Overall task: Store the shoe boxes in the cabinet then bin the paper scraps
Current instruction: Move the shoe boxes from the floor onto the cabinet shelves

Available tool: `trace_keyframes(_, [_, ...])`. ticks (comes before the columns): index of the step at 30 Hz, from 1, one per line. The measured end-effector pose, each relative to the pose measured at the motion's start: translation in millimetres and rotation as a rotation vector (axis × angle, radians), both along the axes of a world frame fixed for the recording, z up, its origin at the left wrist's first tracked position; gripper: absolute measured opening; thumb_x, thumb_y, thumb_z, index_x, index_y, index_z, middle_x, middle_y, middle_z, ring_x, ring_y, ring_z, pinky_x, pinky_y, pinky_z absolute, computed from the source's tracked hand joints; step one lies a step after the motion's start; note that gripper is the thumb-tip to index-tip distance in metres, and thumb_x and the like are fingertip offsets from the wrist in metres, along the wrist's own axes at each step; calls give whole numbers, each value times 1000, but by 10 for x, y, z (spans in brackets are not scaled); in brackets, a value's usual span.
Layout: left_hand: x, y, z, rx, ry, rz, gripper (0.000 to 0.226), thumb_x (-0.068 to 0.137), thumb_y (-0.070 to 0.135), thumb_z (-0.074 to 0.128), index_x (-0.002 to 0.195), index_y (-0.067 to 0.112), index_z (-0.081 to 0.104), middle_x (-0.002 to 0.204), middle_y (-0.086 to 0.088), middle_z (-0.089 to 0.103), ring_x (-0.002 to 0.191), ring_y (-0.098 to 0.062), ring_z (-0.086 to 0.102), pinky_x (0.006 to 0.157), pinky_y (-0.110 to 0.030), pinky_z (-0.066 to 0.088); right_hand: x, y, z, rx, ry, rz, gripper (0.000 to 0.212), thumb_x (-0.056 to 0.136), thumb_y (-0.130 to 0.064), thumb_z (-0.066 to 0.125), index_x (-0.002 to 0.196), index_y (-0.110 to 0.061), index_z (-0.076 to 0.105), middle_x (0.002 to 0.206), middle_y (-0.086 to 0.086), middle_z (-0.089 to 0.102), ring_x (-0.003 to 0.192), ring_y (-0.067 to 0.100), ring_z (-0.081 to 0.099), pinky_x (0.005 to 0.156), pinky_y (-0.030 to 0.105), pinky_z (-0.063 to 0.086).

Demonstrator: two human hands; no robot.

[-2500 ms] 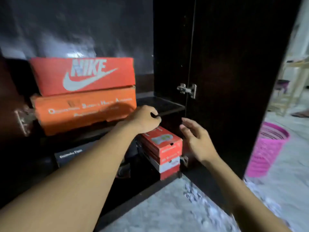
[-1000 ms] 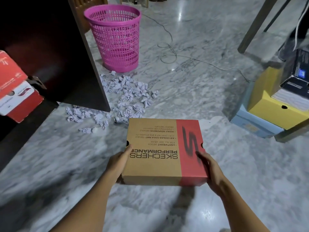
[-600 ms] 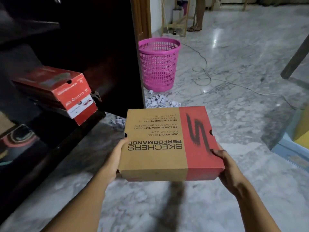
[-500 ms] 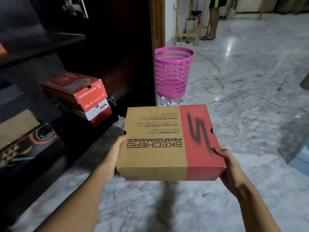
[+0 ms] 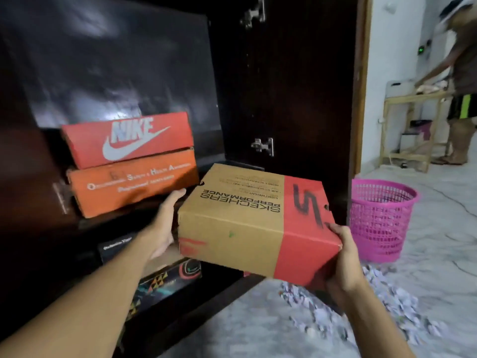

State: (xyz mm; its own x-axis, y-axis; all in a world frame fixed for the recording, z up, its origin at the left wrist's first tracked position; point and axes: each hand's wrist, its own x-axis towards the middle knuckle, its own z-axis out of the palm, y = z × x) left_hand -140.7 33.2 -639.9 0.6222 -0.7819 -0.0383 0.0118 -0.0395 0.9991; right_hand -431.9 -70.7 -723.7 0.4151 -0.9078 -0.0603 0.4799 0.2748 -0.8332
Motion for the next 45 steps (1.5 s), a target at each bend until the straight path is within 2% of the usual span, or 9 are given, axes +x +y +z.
trace_keyframes(7, [75, 187, 1012, -284, -440, 163, 66, 58, 86, 58, 110, 46, 62, 116, 12, 67, 110, -20, 63, 98, -49, 49, 559, -308, 1275, -249, -8, 46, 43, 93, -59, 37, 78, -26, 60, 64, 1, 64, 59, 19, 62, 57, 30, 50])
trace_keyframes(13, [384, 265, 1701, -340, -579, 376, 52, 69, 68, 70, 111, 38, 63, 102, 17, 70, 82, -6, 71, 74, -29, 59, 1147, -397, 2145, -526, 10, 17, 63, 96, -67, 23, 57, -48, 69, 75, -6, 74, 89, 22, 66, 88, 46, 51])
trace_keyframes(16, [674, 225, 1957, -357, -589, 493, 73, 50, 83, 68, 106, 36, 66, 106, 10, 71, 93, -14, 70, 87, -37, 56, 1488, -467, 2441, -652, 20, 16, 41, 89, -76, 32, 87, -56, 68, 100, -3, 72, 98, 20, 67, 90, 46, 53])
trace_keyframes(18, [860, 196, 2075, -342, -578, 552, 81, 41, 87, 69, 102, 33, 69, 111, 4, 68, 93, -16, 70, 87, -40, 57, 1749, -585, 2583, -696, 36, 3, 53, 87, -74, 45, 124, -39, 58, 109, -1, 69, 99, 19, 67, 87, 45, 55])
trace_keyframes(26, [1443, -35, 2402, -453, -512, 835, 76, 71, 54, 76, 130, 14, 52, 126, -7, 62, 111, -28, 62, 96, -42, 51, 2728, -937, 3024, -721, 12, -22, 46, 81, -47, 72, 121, -27, 63, 113, 1, 71, 100, 20, 69, 93, 44, 56])
trace_keyframes(30, [1753, -193, 2494, -381, -596, 921, 85, 82, 48, 69, 148, 10, 30, 148, -13, 41, 134, -32, 43, 111, -43, 35, 3168, -1065, 3159, -750, 87, -35, 50, 80, -44, 72, 126, -27, 60, 115, -3, 67, 103, 18, 65, 98, 42, 53])
trace_keyframes(33, [1900, -301, 2391, -44, -897, 1009, 78, 89, 42, 61, 153, 19, 21, 160, -13, 19, 143, -36, 19, 117, -45, 20, 3494, -1099, 3126, -814, 234, -61, 46, 90, -33, 67, 132, -18, 56, 120, 0, 63, 108, 21, 61, 104, 37, 47])
trace_keyframes(40, [2035, -491, 2059, 397, -1155, 959, 79, 85, 45, 58, 151, 44, 13, 161, -4, -12, 146, -34, 4, 112, -45, 28, 4046, -1074, 3098, -851, 598, -199, 55, 100, -27, 49, 148, -15, 25, 147, 17, 21, 134, 37, 29, 110, 43, 30])
trace_keyframes(45, [2069, -508, 2109, 573, -1271, 833, 84, 84, 41, 56, 150, 47, 3, 160, -1, -22, 148, -28, -10, 116, -53, 19, 4255, -1099, 3003, -915, 584, -144, 75, 94, -20, 59, 153, -20, 13, 141, 12, 28, 128, 36, 46, 109, 49, 41])
